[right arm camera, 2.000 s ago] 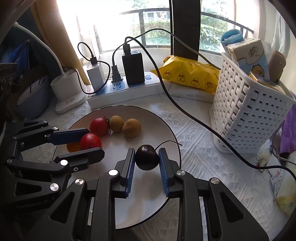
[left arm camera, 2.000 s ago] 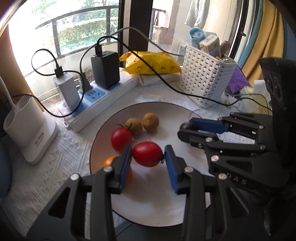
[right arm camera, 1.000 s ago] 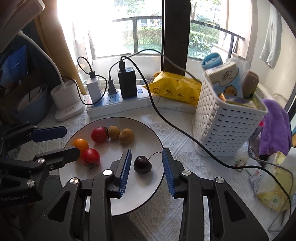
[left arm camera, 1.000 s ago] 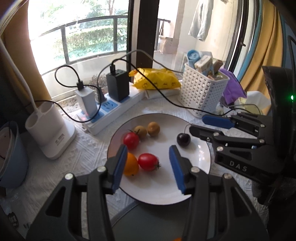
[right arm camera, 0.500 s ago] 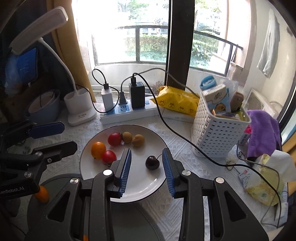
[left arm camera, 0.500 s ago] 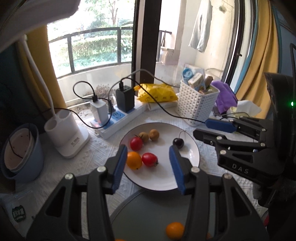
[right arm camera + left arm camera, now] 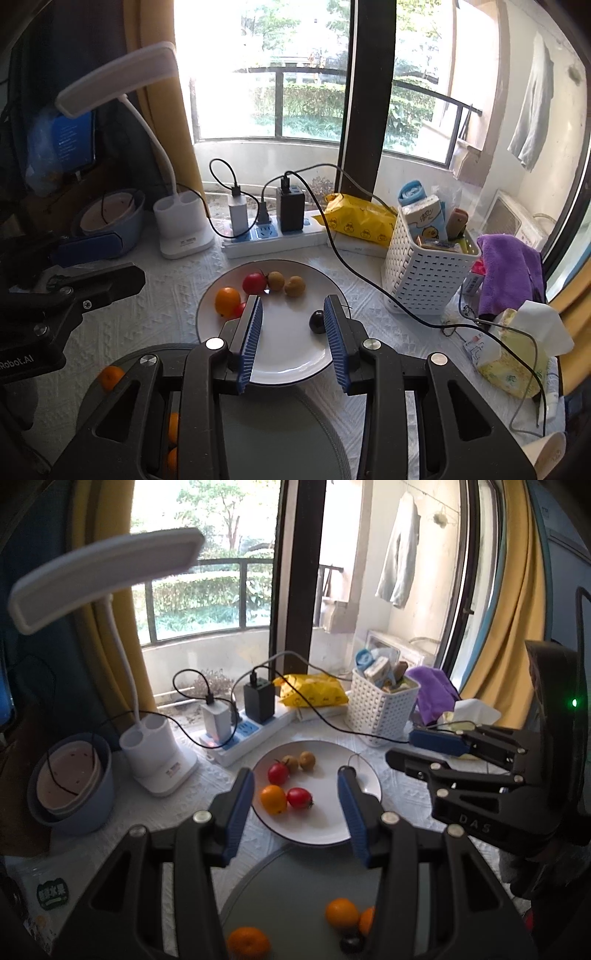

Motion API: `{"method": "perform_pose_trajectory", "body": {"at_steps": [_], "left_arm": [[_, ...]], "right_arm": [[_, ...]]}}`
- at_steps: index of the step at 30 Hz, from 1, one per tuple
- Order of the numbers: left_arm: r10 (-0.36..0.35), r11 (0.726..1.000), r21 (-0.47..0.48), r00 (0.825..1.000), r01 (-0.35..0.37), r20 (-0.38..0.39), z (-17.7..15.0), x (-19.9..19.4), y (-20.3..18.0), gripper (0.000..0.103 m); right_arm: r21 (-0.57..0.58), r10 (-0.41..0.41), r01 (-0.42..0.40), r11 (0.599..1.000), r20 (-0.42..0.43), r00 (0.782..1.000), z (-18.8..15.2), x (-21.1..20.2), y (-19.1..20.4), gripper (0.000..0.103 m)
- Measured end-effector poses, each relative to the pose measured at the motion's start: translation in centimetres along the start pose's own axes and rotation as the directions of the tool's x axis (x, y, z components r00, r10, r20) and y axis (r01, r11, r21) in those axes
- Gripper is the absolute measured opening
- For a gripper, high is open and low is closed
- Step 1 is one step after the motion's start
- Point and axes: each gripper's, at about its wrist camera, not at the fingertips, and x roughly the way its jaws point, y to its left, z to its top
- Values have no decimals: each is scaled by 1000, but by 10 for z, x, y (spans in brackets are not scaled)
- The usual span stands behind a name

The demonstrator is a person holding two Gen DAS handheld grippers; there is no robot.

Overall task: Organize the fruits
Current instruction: 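Withdraw both open grippers from the plate back over the grey tray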

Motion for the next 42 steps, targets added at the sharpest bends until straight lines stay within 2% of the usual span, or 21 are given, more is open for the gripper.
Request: {"method": "perform_pose_trajectory", "body": {"at_steps": [20, 42], "left_arm": [[28, 1000, 4, 994, -29, 106, -13, -77, 5, 49], [46, 999, -16, 991, -45, 125, -42, -116, 7, 49]], "right_arm": [[-38, -1, 4, 999, 94, 996, 1, -66, 43, 37], [-64, 11, -3, 998, 125, 992, -21, -102, 68, 37]]}}
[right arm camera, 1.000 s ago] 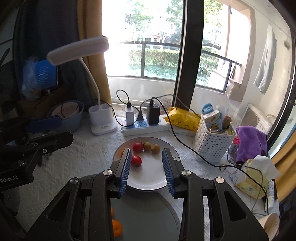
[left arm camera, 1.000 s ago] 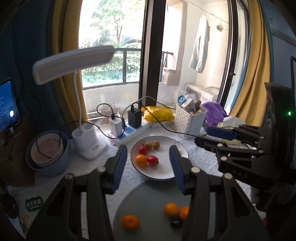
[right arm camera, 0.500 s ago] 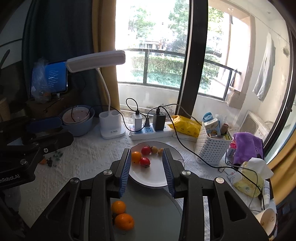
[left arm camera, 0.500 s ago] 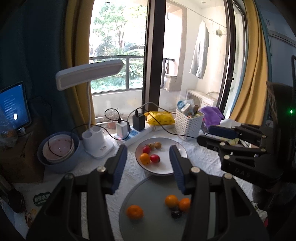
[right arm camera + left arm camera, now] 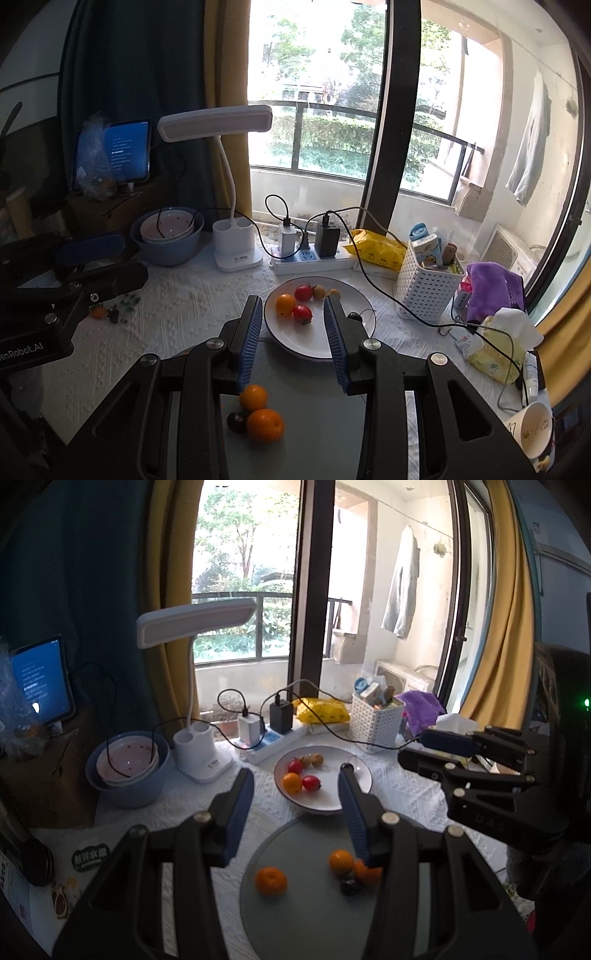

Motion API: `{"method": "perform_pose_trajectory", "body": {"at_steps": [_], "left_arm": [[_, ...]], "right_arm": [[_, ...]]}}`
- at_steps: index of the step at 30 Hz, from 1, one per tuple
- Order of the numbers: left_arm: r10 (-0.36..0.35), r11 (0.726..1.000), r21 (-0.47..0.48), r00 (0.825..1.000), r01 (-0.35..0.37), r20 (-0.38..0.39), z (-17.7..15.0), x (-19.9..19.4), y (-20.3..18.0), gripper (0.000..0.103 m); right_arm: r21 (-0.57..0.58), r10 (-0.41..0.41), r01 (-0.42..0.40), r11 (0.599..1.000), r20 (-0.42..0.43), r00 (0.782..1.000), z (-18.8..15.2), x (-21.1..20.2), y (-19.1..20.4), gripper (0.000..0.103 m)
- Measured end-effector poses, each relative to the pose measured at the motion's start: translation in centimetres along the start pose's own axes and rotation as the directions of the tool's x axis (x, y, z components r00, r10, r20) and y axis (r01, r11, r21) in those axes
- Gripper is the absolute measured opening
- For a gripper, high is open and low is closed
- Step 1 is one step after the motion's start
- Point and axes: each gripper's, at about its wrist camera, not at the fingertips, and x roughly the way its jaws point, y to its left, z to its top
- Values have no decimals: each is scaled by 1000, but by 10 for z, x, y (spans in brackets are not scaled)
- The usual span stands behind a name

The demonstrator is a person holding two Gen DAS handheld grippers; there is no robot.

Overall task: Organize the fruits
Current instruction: 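Withdraw both open grippers from the plate back over the grey tray, then move the left gripper to a dark plum while the right gripper approaches an orange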

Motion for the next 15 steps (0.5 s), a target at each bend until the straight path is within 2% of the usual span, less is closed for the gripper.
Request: {"method": "perform_pose_trajectory", "body": {"at_steps": [7, 10, 15], "left_arm": [[6, 1000, -4, 1000, -6, -20, -15, -4, 0, 49], [29, 1000, 1, 999, -29, -21, -22, -6, 1, 49], [21, 1000, -21, 1000, -21, -17, -33, -13, 4, 49]], "right_arm": [[3, 10, -10, 1000, -13, 1000, -12, -4, 7, 37], [0, 18, -18, 1000, -22, 1000, -18, -5, 11, 37], [-19, 25, -25, 1000, -33, 999, -25, -9, 18, 37]]}}
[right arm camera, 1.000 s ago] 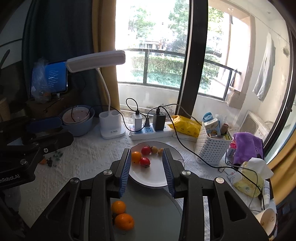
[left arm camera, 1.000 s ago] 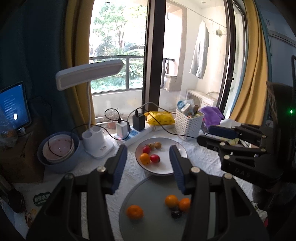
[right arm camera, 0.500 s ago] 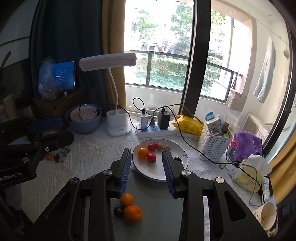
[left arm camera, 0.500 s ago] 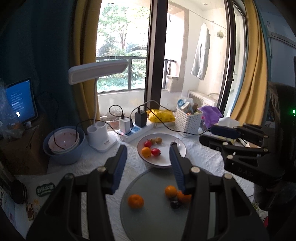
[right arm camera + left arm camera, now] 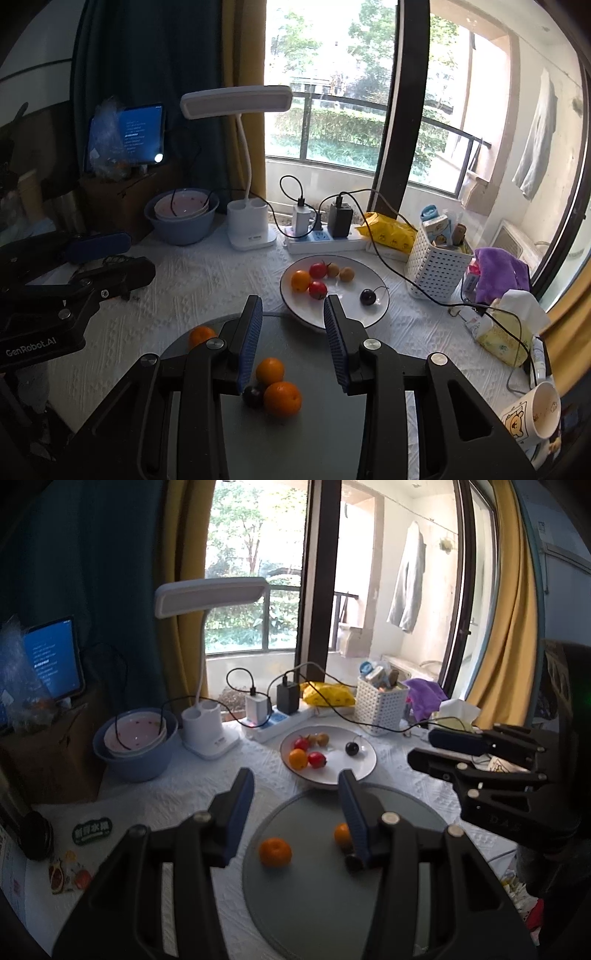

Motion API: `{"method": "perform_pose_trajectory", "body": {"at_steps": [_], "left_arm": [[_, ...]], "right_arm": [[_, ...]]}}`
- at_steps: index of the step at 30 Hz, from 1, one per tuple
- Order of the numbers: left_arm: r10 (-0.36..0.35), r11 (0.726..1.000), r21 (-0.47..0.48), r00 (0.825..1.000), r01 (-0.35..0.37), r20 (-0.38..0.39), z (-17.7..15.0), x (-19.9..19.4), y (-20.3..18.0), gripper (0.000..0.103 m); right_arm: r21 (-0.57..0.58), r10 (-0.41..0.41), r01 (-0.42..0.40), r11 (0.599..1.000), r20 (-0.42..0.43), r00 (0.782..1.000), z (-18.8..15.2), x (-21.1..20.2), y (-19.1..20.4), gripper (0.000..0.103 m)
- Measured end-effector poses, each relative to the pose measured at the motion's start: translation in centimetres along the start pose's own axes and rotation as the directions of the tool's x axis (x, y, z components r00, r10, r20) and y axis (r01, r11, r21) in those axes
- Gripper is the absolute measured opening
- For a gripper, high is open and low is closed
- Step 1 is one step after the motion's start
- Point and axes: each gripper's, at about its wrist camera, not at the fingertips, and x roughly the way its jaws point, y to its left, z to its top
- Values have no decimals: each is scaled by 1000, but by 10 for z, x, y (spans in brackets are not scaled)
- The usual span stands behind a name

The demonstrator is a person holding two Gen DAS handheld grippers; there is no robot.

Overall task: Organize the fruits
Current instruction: 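Move the left gripper to a dark plum while the right gripper approaches an orange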

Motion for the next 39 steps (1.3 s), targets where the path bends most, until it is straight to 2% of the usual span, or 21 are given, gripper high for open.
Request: {"method": "perform_pose_trajectory", "body": {"at_steps": [8, 19, 39], "left_arm": [[11, 1000, -26, 1000, -12, -26, -22, -1, 8, 49], [18, 998, -55, 995, -23, -100, -50, 21, 14, 50], [33, 995, -84, 976, -52, -214, -79, 61, 12, 52]], "right_arm": [[-11, 13, -13, 1000, -13, 1000, -13, -2, 7, 37], [12, 24, -23, 1000, -100, 995, -43, 24, 3, 37], [58, 100, -88, 994, -241, 965, -86, 80, -3, 37]]}}
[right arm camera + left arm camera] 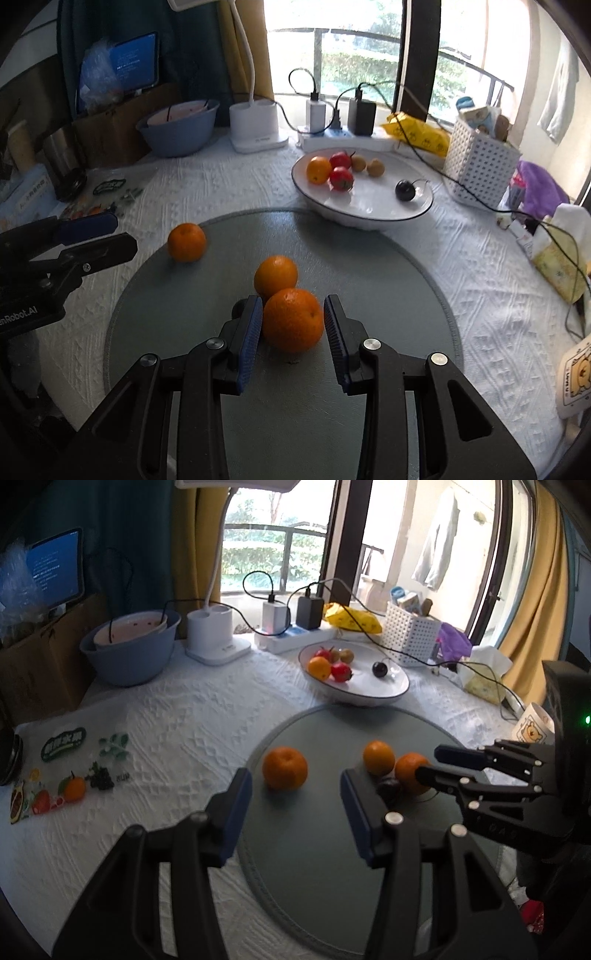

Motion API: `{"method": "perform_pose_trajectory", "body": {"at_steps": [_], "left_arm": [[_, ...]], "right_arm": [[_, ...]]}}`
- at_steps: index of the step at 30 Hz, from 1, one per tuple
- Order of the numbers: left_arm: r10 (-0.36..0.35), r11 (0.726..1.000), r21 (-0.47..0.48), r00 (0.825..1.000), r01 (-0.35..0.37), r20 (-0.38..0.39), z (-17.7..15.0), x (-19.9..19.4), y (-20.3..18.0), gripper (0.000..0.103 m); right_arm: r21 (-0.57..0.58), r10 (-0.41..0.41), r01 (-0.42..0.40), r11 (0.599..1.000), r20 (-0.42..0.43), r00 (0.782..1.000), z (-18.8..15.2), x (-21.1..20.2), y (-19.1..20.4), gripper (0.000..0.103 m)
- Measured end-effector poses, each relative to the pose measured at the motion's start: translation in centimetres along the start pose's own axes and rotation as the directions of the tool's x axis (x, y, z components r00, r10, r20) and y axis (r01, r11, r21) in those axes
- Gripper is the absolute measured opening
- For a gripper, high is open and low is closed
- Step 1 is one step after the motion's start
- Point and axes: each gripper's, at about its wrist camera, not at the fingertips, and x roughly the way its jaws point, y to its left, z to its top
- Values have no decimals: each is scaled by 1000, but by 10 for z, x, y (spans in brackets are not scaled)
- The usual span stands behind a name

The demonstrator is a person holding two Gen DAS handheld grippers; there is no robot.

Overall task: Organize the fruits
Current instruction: 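Move the left gripper to a dark plum while the right gripper approaches an orange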

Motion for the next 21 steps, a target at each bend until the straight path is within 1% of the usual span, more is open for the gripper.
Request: {"method": "perform_pose_trajectory", "body": {"at_steps": [5, 7, 10, 15, 18, 21], "left_arm": [[10, 1000, 1, 1000, -10, -16, -1, 4, -2, 53], [13, 1000, 4, 1000, -13, -19, -1, 5, -4, 53], [17, 1000, 9, 1000, -17, -25, -2, 6, -8, 53], [19, 999, 28, 999, -18, -36, -1, 9, -18, 54], [16, 999, 40, 999, -14, -47, -1, 12, -26, 54], [8, 998, 56, 998, -4, -57, -1, 18, -36, 54]], "right_arm": [[8, 19, -19, 1000, -20, 1000, -4, 11, -1, 37], [9, 16, -15, 1000, -17, 1000, -5, 12, -3, 37], [23, 37, -37, 999, -11, 999, -5, 13, -7, 37], [15, 54, -54, 998, 4, 999, -8, 11, -8, 36], [26, 71, -72, 997, 13, 997, -9, 8, -13, 35], [35, 68, -69, 997, 28, 997, -10, 3, -19, 34]]}}
